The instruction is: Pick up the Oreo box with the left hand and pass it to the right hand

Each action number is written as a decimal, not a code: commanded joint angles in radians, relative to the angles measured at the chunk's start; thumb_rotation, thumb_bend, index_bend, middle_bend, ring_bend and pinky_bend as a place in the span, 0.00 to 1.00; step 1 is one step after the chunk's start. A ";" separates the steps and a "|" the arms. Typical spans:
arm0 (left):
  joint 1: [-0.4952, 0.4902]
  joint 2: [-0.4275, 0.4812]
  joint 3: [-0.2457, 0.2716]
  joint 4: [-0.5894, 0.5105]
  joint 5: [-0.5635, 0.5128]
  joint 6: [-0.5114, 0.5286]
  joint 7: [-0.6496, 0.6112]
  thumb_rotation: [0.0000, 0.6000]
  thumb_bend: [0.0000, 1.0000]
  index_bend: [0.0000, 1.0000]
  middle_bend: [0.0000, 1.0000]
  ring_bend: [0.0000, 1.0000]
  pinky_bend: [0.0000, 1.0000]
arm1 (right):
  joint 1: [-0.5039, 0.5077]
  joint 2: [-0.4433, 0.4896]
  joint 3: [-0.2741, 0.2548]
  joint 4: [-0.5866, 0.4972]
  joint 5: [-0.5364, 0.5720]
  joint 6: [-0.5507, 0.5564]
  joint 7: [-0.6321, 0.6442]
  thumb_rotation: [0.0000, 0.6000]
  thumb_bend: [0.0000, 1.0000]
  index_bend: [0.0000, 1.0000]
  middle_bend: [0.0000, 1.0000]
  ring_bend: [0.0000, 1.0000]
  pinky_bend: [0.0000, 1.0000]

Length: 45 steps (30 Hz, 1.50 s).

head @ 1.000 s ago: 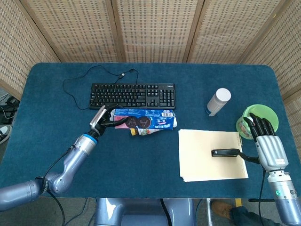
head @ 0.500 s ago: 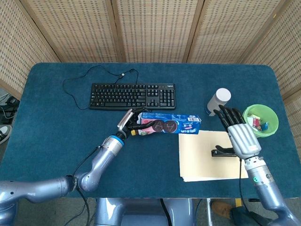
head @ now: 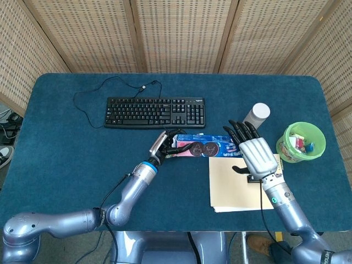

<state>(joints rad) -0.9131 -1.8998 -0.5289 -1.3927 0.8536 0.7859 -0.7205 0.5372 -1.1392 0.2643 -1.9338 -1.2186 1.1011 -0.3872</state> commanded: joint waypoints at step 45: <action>0.182 0.161 0.013 -0.188 0.219 -0.040 -0.059 0.86 0.00 0.00 0.00 0.00 0.00 | 0.101 -0.167 0.016 0.131 0.118 0.116 -0.098 1.00 0.55 0.73 0.64 0.74 0.81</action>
<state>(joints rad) -0.7570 -1.7714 -0.5233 -1.5541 1.0478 0.7288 -0.7793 0.6389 -1.3055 0.2808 -1.8035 -1.1013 1.2161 -0.4843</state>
